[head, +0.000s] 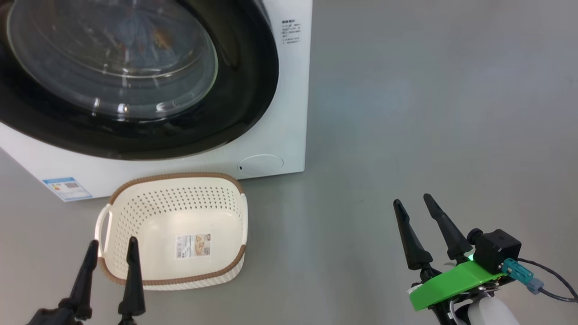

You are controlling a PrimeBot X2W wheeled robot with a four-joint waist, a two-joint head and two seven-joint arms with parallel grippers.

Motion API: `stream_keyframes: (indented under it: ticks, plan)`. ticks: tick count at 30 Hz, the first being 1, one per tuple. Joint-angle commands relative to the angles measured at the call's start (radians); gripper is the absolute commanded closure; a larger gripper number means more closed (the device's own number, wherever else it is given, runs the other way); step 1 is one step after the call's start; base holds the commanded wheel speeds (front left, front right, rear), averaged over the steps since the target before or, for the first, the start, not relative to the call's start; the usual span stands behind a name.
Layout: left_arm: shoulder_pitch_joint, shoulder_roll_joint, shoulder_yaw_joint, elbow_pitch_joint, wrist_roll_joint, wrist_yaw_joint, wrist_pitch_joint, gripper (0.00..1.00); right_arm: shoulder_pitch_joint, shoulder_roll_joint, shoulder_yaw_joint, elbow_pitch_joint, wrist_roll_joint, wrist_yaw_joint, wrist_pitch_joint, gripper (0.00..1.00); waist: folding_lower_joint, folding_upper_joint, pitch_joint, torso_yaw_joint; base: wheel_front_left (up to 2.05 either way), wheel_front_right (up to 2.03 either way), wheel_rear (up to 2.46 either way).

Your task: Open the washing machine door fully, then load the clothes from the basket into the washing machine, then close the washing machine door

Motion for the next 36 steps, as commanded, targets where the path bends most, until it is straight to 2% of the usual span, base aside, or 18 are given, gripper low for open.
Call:
stream_keyframes:
  ticks: [1,13,20,36]
  plan:
    - [0.001,0.017,0.040,-0.038,0.011,-0.003,-0.009,0.00,0.001,0.008,0.021,-0.033,0.004,-0.003,-0.005,0.00,0.0001,0.0000,-0.019,-0.010,0.00,0.00,0.00]
    - [0.086,0.017,0.065,-0.046,0.001,0.022,-0.009,0.00,0.072,0.008,0.003,-0.035,0.013,-0.003,-0.005,0.00,0.0001,0.0000,-0.094,-0.015,0.00,0.00,0.00]
    - [0.103,0.017,0.069,-0.058,-0.019,0.055,-0.009,0.00,0.080,0.008,-0.003,-0.045,-0.030,-0.003,-0.005,0.00,0.0001,0.0000,-0.095,-0.010,0.00,0.00,0.00]
    - [0.131,0.017,0.051,-0.052,-0.005,0.086,-0.009,0.00,0.086,0.008,0.003,-0.040,-0.039,-0.003,-0.005,0.00,0.0001,0.0000,-0.113,-0.005,0.00,0.00,0.00]
